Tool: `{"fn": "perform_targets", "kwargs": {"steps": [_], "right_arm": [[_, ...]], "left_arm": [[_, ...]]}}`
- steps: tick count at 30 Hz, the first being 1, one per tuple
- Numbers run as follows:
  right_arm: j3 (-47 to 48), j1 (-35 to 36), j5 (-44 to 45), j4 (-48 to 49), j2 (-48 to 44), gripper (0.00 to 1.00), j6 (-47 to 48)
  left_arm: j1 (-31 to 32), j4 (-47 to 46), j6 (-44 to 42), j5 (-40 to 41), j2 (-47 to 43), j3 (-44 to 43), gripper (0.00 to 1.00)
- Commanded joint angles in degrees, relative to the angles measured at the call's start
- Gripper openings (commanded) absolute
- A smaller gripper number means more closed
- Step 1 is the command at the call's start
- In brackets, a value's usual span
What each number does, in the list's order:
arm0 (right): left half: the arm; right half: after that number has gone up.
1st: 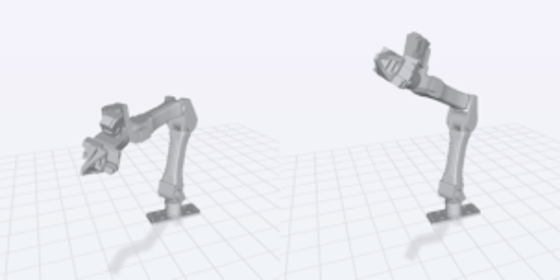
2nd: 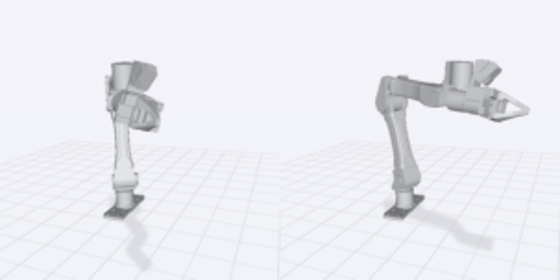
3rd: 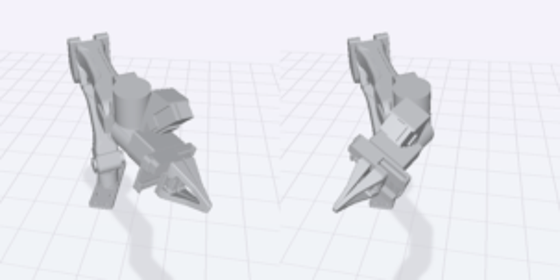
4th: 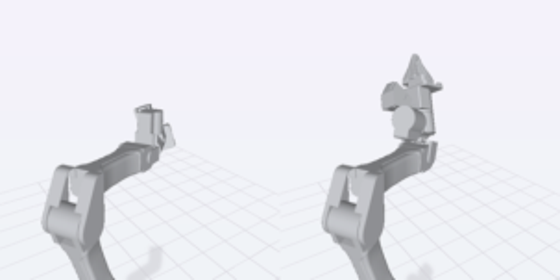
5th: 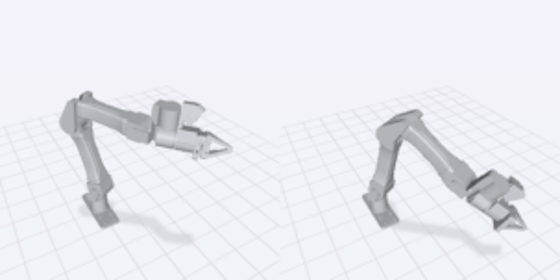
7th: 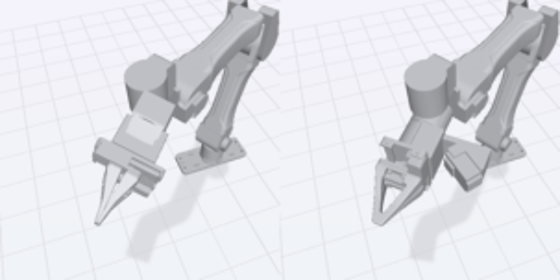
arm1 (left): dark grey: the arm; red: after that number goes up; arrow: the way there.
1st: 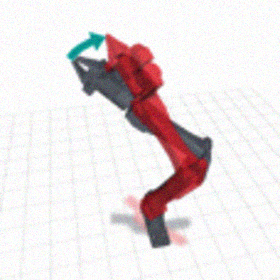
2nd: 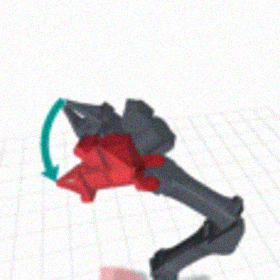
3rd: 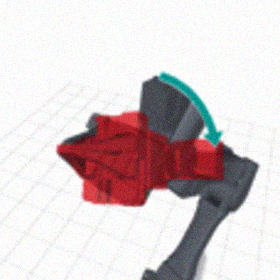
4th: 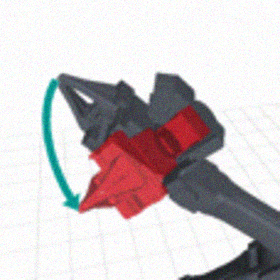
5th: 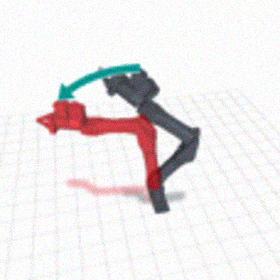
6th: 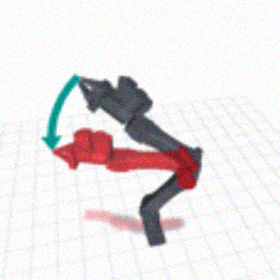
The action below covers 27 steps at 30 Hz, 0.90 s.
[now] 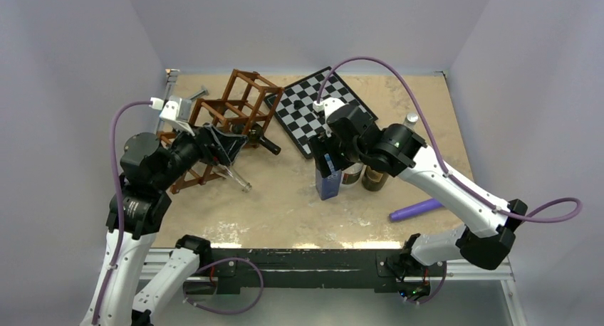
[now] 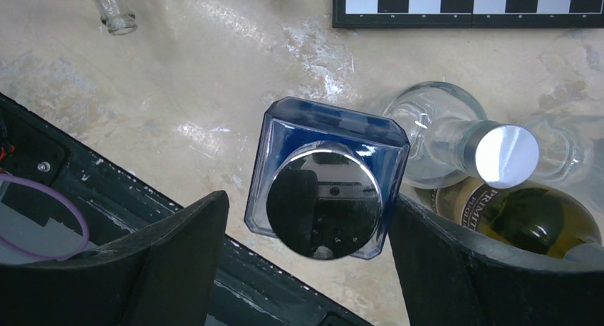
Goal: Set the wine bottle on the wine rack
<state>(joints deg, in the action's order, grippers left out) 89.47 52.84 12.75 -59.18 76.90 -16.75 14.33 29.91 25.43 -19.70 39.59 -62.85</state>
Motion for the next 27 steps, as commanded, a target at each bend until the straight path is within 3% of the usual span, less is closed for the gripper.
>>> {"fn": "perform_targets", "kwargs": {"steps": [1, 8, 10, 16, 19, 23, 27], "right_arm": [[-0.2, 0.0, 1.8, 2.4, 1.6, 0.85, -2.3], [-0.5, 0.0, 8.8, 4.2, 4.4, 0.91, -3.2], [-1.0, 0.0, 9.5, 5.2, 4.6, 0.89, -3.1], [-1.1, 0.0, 9.9, 4.6, 5.7, 0.80, -4.6], [-1.4, 0.0, 9.2, 4.9, 5.5, 0.61, -4.7], [0.0, 0.0, 7.1, 4.7, 5.1, 0.19, -3.6], [3.4, 0.0, 4.9, 3.4, 4.7, 0.00, -2.4]], "left_arm": [[0.2, 0.6, -2.3, 6.1, -2.4, -0.8, 0.88], [0.2, 1.2, -4.9, 9.4, -5.6, -0.2, 0.94], [0.2, 2.1, -5.6, 9.6, -6.0, -0.3, 0.99], [0.2, 4.1, -5.9, 19.4, -8.4, -0.4, 0.99], [0.2, 5.6, -7.5, 19.4, -8.3, -1.5, 0.99], [0.2, 8.1, -9.7, 14.6, -6.3, -3.9, 0.99], [0.2, 7.9, -11.7, 1.6, -4.9, -4.3, 0.99]]}}
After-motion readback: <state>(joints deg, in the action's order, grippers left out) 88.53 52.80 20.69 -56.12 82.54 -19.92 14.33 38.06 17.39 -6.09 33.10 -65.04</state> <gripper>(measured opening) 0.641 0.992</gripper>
